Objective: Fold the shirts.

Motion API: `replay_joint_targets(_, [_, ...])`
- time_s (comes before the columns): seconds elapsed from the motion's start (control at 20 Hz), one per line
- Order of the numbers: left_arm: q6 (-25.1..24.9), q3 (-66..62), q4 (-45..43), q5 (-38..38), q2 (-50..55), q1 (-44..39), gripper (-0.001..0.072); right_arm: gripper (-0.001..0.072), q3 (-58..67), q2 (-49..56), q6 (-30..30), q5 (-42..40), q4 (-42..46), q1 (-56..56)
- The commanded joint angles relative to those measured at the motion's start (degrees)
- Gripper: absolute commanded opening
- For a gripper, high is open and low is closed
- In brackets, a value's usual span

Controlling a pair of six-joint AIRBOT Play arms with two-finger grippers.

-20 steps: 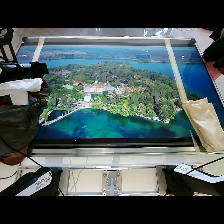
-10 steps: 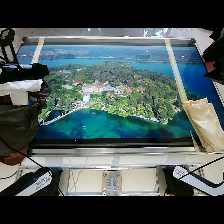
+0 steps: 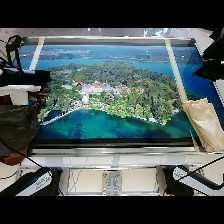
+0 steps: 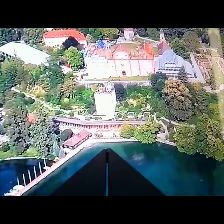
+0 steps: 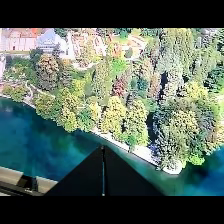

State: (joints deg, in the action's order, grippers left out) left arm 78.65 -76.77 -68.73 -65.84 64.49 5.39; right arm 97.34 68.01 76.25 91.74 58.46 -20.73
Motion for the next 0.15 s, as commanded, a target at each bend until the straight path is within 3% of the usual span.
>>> replay_joint_targets(0.0, [0.0,0.02,0.0,-0.66,-0.02,-0.04,0.0013,0.0012,0.04,-0.02,-0.09,-0.31,0.42,0.42])
replay_joint_targets(0.1, [0.0,0.02,0.0,-0.66,-0.02,-0.04,0.0013,0.0012,0.04,-0.02,-0.09,-0.28,0.42,0.42])
